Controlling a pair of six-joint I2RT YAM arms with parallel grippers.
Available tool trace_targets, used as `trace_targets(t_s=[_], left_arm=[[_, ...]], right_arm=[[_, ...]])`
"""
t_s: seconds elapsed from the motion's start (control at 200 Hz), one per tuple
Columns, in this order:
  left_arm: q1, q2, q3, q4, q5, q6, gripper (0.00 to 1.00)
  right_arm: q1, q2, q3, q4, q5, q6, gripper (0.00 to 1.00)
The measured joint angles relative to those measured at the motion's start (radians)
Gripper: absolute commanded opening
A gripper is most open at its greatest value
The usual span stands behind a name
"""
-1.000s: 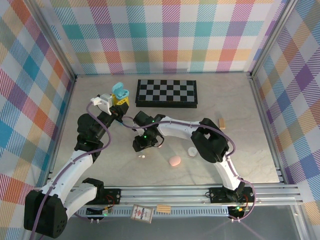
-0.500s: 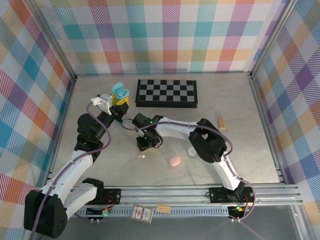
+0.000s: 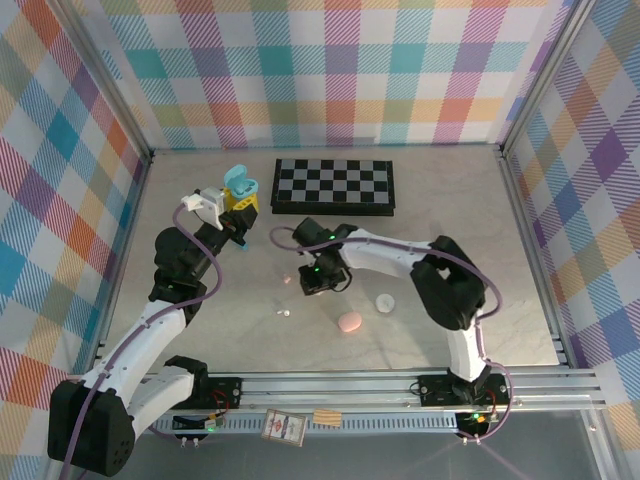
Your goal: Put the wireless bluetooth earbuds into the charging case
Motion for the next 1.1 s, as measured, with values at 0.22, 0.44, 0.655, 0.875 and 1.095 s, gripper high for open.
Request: trace_targets(t_s=[0.22, 0.44, 0.655, 0.875, 1.095], left_arm=[[0.0, 0.006, 0.0, -0.001, 0.019, 0.0, 0.27], [0.0, 0.011, 0.0, -0.003, 0.045, 0.0, 0.27], [0.0, 0.009, 0.0, -0.033, 0.053, 0.0, 0.26], [0.0, 0.013, 0.0, -0.039, 0.063, 0.0, 0.25], [-0.002, 0.057, 0.0, -0.023, 0.1, -0.005, 0.24]], right_arm=[[-0.153, -0.126, -0.139, 0.029, 0.008, -0.004, 0.27], [-0.247, -0.132, -0.233, 0.029, 0.057, -0.036, 0.28], [-0.246, -0.122, -0.233, 0.031, 0.052, -0.054, 0.4], [-0.248, -0.182, -0.25, 0.029, 0.013, -0.048, 0.44], [-0.295, -0.21, -0.251, 0.044, -0.04, -0.05, 0.42]])
